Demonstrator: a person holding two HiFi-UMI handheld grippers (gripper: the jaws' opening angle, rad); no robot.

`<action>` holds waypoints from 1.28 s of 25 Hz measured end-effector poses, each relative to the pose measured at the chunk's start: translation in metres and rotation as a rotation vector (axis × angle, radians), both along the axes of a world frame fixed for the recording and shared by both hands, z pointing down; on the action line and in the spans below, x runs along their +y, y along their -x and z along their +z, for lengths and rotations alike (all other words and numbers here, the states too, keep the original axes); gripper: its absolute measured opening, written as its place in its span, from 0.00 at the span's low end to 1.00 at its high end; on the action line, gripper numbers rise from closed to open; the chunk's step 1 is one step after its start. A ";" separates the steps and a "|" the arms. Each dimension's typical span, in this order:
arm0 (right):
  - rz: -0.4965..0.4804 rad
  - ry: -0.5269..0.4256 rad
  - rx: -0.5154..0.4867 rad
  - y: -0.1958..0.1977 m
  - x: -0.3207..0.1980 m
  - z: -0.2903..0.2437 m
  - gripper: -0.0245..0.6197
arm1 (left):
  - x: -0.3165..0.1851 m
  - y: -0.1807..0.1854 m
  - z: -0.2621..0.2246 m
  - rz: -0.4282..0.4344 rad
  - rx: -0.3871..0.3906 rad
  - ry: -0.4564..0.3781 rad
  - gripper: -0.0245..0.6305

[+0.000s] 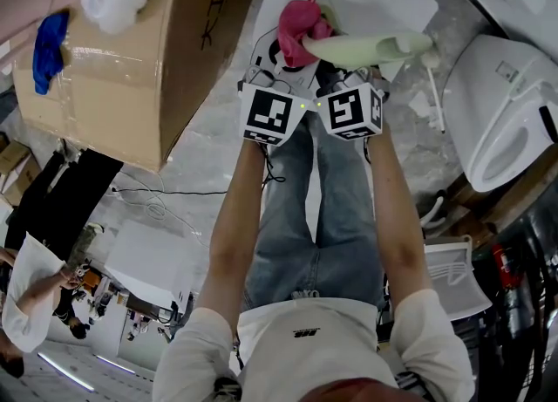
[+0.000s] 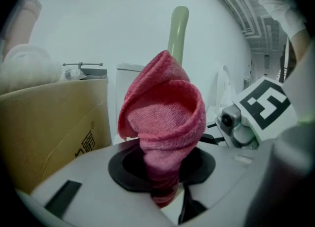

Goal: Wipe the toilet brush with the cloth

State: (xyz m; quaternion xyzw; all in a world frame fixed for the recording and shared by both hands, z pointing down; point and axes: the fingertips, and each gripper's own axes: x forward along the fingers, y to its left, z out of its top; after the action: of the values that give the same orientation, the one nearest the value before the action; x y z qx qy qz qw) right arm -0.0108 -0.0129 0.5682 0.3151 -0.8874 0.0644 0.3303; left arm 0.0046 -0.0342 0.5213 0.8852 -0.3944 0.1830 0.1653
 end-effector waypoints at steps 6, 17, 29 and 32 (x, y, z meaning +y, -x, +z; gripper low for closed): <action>-0.002 0.021 0.007 0.001 0.000 0.001 0.14 | -0.001 0.000 -0.027 0.025 0.001 -0.039 0.23; 0.006 0.068 0.020 0.002 -0.001 0.003 0.14 | -0.011 -0.007 -0.102 0.120 0.012 -0.162 0.23; 0.029 0.094 0.034 -0.002 -0.001 0.009 0.14 | -0.019 -0.021 -0.161 0.190 0.054 -0.216 0.28; 0.033 0.095 0.035 -0.001 -0.001 0.009 0.14 | -0.021 -0.024 -0.173 0.202 0.068 -0.226 0.30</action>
State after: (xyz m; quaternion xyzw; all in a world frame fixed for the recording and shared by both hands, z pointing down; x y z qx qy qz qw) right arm -0.0096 -0.0136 0.5767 0.3147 -0.8722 0.1062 0.3592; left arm 0.0291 -0.0550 0.3484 0.9391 -0.3154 0.1229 0.0587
